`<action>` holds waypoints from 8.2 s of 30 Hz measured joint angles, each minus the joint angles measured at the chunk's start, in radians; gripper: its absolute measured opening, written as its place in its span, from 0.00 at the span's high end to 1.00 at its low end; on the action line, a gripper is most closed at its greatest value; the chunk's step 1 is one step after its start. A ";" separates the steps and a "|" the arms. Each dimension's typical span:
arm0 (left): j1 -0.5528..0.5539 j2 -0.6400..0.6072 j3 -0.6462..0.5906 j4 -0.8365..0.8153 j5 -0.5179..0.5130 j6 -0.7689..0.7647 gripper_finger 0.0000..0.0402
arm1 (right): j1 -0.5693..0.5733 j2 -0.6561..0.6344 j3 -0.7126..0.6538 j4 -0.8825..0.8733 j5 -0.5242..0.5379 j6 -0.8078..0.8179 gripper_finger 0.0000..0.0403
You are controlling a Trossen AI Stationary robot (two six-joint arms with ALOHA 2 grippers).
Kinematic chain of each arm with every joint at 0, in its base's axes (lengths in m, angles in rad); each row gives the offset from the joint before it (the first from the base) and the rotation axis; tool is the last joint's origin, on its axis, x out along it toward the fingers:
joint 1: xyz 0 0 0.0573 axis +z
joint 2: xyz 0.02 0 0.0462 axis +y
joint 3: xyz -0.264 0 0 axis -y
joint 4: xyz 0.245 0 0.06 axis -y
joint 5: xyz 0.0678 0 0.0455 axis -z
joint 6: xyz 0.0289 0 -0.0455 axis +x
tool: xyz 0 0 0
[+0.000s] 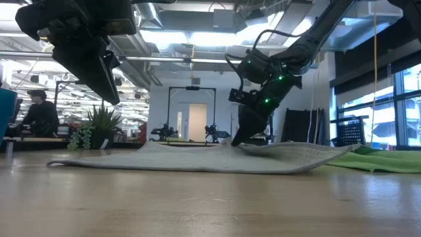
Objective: Fold microfiber towels
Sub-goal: Fold the gray microfiber cloth
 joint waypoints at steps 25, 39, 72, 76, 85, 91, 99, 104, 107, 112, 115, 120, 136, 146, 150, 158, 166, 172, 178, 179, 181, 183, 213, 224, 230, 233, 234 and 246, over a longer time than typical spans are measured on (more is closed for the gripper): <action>0.000 0.000 0.000 0.000 0.000 0.000 0.77 | -0.001 0.000 0.000 -0.109 -0.012 0.064 0.81; 0.000 0.000 0.000 0.000 0.000 0.007 0.77 | -0.001 0.003 0.000 -0.110 0.071 0.066 0.98; 0.000 0.000 0.000 0.001 -0.056 0.000 0.77 | 0.283 -0.080 0.000 -0.272 0.251 0.217 0.97; 0.000 0.000 0.000 0.001 -0.077 0.001 0.77 | 0.329 -0.080 0.000 -0.271 0.276 0.220 0.93; 0.000 0.000 0.000 0.001 -0.077 0.001 0.77 | 0.319 -0.054 0.000 -0.270 0.336 0.222 0.75; 0.000 0.000 0.000 0.001 -0.077 0.008 0.77 | 0.290 -0.042 0.000 -0.279 0.346 0.239 0.68; 0.000 0.000 0.000 0.000 -0.076 0.008 0.77 | 0.284 -0.042 0.000 -0.340 0.419 0.277 0.68; 0.000 0.000 0.000 0.000 -0.076 0.009 0.77 | 0.284 -0.042 0.004 -0.311 0.320 0.297 0.68; 0.000 0.000 0.000 0.000 -0.076 0.009 0.77 | 0.285 -0.041 0.050 -0.314 0.316 0.309 0.68; 0.000 0.000 0.000 0.000 -0.076 0.007 0.77 | 0.285 -0.041 0.108 -0.360 0.314 0.367 0.68; 0.000 0.000 0.000 0.000 -0.076 0.003 0.77 | 0.285 -0.041 0.094 -0.359 0.314 0.403 0.68; 0.000 0.000 0.000 0.000 -0.079 0.008 0.77 | 0.285 -0.033 0.061 -0.368 0.314 0.468 0.68; 0.000 0.000 0.000 0.000 -0.097 0.010 0.77 | 0.291 -0.031 0.043 -0.342 0.244 0.507 0.68; 0.000 0.000 0.000 -0.002 -0.098 0.010 0.77 | 0.292 -0.010 0.042 -0.380 0.376 0.504 0.68; 0.000 0.000 0.000 -0.001 -0.098 0.009 0.77 | 0.292 -0.010 0.042 -0.394 0.421 0.503 0.68; 0.000 0.000 0.000 -0.001 -0.098 0.009 0.77 | 0.292 -0.011 0.042 -0.394 0.413 0.503 0.68; 0.000 0.000 0.000 0.000 -0.098 0.009 0.77 | 0.292 -0.026 0.101 -0.415 0.259 0.477 0.68; 0.000 0.000 0.000 0.000 -0.098 0.009 0.77 | 0.294 -0.026 0.099 -0.471 0.220 0.518 0.68; 0.000 0.000 0.000 0.000 -0.102 0.009 0.77 | 0.299 -0.024 0.082 -0.500 0.247 0.559 0.68; 0.000 0.000 0.000 0.001 -0.104 0.009 0.77 | 0.301 -0.020 0.082 -0.509 0.260 0.559 0.68; 0.000 0.000 0.000 0.000 -0.104 0.007 0.77 | 0.306 -0.015 0.082 -0.522 0.277 0.559 0.68; 0.000 0.000 0.000 0.001 -0.105 0.007 0.77 | 0.310 -0.015 0.082 -0.525 0.285 0.559 0.68; 0.000 0.000 0.000 0.002 -0.105 0.007 0.77 | 0.312 -0.015 0.082 -0.573 0.338 0.502 0.69; 0.000 0.000 0.000 0.002 -0.105 0.007 0.77 | 0.311 -0.003 0.079 -0.560 0.420 0.558 0.98; 0.000 0.000 0.000 0.002 -0.131 0.007 0.77 | 0.308 -0.004 0.079 -0.599 0.464 0.735 0.99; 0.002 0.000 -0.008 0.016 -0.195 0.008 0.77 | 0.309 -0.004 0.079 -0.607 0.464 0.793 0.99; 0.006 0.000 -0.017 0.021 -0.217 0.008 0.77 | 0.309 -0.004 0.079 -0.608 0.464 0.795 0.99; 0.420 0.003 -0.079 0.242 -0.142 0.167 0.77 | 0.309 -0.005 0.079 -0.607 0.437 0.794 1.00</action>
